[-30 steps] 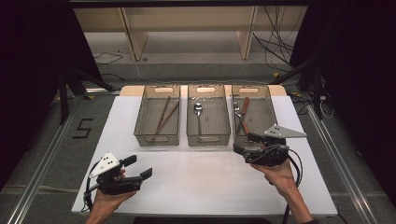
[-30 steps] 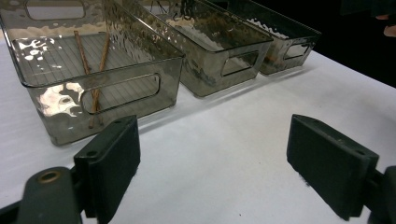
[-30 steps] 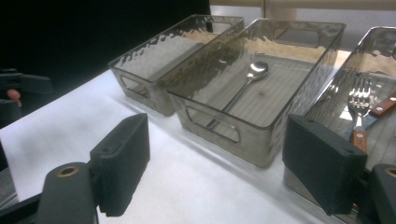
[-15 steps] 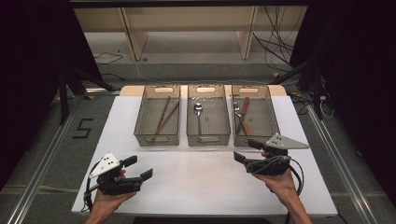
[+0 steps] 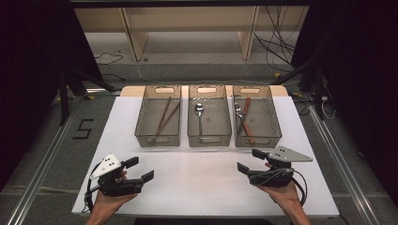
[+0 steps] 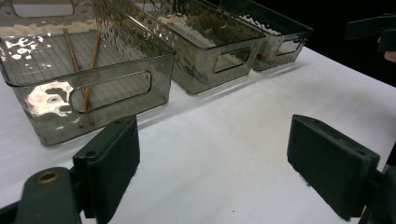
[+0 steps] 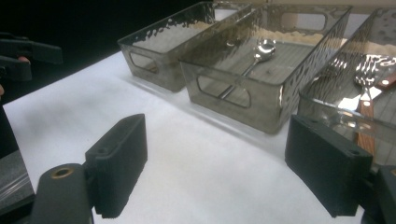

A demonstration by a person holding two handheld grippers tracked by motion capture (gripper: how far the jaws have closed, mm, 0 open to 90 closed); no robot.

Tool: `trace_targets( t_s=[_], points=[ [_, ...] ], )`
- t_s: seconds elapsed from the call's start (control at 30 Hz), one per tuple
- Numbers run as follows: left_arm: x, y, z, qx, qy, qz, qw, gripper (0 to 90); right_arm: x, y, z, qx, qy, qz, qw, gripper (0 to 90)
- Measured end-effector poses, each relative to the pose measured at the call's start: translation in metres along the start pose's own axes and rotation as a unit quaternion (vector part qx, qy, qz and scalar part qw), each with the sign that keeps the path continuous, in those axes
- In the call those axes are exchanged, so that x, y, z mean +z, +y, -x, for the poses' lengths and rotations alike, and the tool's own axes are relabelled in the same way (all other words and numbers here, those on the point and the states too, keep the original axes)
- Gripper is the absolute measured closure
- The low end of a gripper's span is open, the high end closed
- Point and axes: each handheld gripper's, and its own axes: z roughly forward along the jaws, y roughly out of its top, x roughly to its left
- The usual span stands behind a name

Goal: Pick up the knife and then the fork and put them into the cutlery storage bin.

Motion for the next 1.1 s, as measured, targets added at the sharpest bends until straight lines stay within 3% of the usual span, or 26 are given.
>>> trace_targets(
  t_s=[0.57, 1.1],
  points=[
    [0.002, -0.001, 0.002, 0.005, -0.009, -0.01, 0.9999, 16.6, -0.004, -0.024, -0.002, 0.009, -0.004, -0.017, 0.9998, 19.8],
    [0.002, -0.001, 0.002, 0.001, -0.009, -0.007, 0.9999, 16.6, -0.006, -0.025, -0.002, 0.012, -0.008, -0.01, 0.9998, 19.5]
  ],
)
